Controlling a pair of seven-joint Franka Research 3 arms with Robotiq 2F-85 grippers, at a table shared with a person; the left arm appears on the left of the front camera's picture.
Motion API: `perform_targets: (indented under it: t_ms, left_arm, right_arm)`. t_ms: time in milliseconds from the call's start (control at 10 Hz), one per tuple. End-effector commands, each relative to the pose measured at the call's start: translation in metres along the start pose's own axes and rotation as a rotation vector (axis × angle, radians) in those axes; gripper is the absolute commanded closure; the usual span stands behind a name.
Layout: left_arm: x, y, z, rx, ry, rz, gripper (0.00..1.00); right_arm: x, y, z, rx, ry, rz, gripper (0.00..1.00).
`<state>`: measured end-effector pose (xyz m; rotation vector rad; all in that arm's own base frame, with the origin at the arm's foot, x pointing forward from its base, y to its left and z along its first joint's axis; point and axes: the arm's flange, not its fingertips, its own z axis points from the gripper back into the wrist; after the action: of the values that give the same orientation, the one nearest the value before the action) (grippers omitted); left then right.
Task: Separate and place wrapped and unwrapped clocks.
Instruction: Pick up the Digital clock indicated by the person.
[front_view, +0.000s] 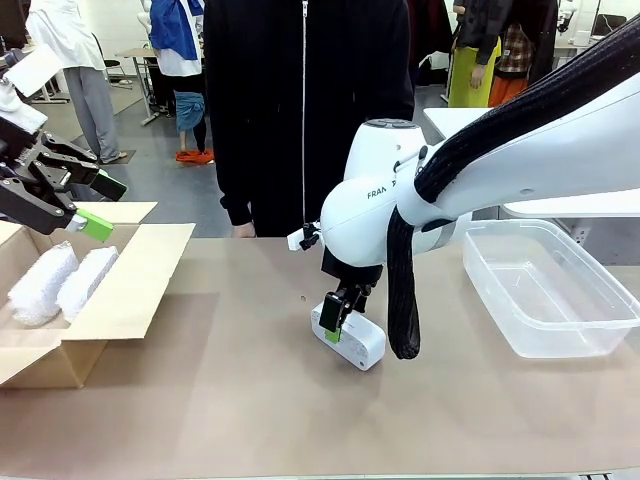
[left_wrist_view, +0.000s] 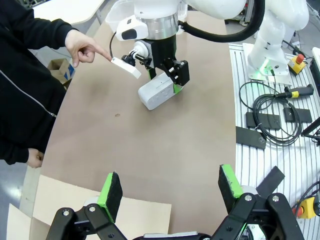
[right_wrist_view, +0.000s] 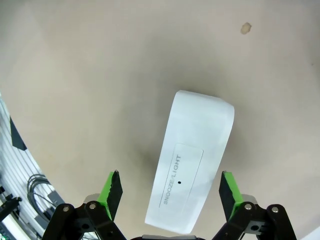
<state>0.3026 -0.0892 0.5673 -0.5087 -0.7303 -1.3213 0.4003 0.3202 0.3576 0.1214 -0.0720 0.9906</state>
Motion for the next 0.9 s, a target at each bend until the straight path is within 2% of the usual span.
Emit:
perform_targets:
  t_ms: [0, 100, 400, 500, 600, 700, 800]
  left_arm:
    - [-0.001, 0.0, 0.0, -0.009, -0.013, -0.015, 0.0]
    - [-0.001, 0.0, 0.0, -0.009, -0.013, -0.015, 0.0]
    - [-0.001, 0.0, 0.0, -0.009, -0.013, -0.015, 0.0]
    - [-0.001, 0.0, 0.0, -0.009, -0.013, -0.015, 0.0]
    - [-0.001, 0.0, 0.0, -0.009, -0.013, -0.015, 0.0]
    - [-0.001, 0.0, 0.0, -0.009, -0.013, -0.015, 0.0]
    - [-0.001, 0.0, 0.0, -0.009, -0.013, -0.015, 0.0]
  right_arm:
    - [0.01, -0.002, -0.01, -0.044, -0.005, -0.011, 0.0]
    - [0.011, -0.003, -0.014, -0.055, 0.027, -0.014, 0.0]
    - [0.01, -0.006, -0.018, -0.057, 0.035, -0.036, 0.0]
    - [0.009, -0.008, -0.019, -0.068, 0.012, -0.048, 0.18]
    - [0.008, -0.008, -0.02, -0.075, 0.002, -0.05, 0.19]
    - [0.009, -0.008, -0.021, -0.076, 0.005, -0.047, 0.36]
    - [0.008, -0.008, -0.02, -0.075, 0.008, -0.046, 0.38]
